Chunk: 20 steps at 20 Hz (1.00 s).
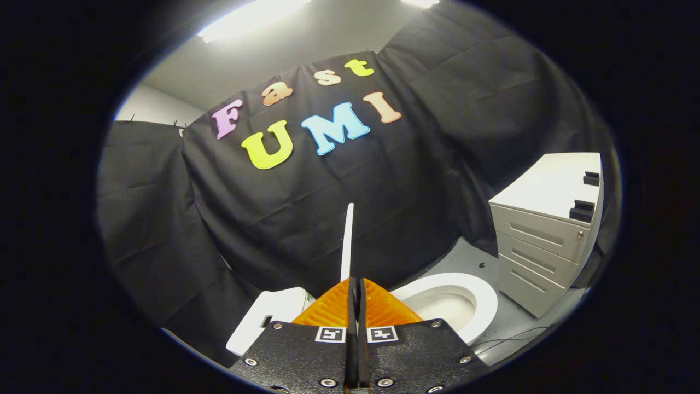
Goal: Open the toilet lid.
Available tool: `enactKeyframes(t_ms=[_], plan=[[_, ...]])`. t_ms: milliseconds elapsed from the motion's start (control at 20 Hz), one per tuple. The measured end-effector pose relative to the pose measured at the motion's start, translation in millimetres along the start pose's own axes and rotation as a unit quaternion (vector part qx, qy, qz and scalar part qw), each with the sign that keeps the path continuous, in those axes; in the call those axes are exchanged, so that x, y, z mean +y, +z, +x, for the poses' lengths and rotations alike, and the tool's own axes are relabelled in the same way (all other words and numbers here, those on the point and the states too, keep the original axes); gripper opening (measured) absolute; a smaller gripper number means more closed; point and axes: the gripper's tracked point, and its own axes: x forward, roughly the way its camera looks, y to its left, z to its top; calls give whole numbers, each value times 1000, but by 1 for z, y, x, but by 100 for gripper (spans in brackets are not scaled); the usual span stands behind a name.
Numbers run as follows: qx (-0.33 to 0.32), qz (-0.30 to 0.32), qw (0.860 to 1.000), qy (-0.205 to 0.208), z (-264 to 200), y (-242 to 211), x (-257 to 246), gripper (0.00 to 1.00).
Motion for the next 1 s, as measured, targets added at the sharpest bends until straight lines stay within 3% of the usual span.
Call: enactKeyframes(t_ms=[650, 1000], plan=[[-24, -92, 994, 46, -9, -10, 98, 0], [-34, -166, 983, 75, -14, -27, 158, 0]])
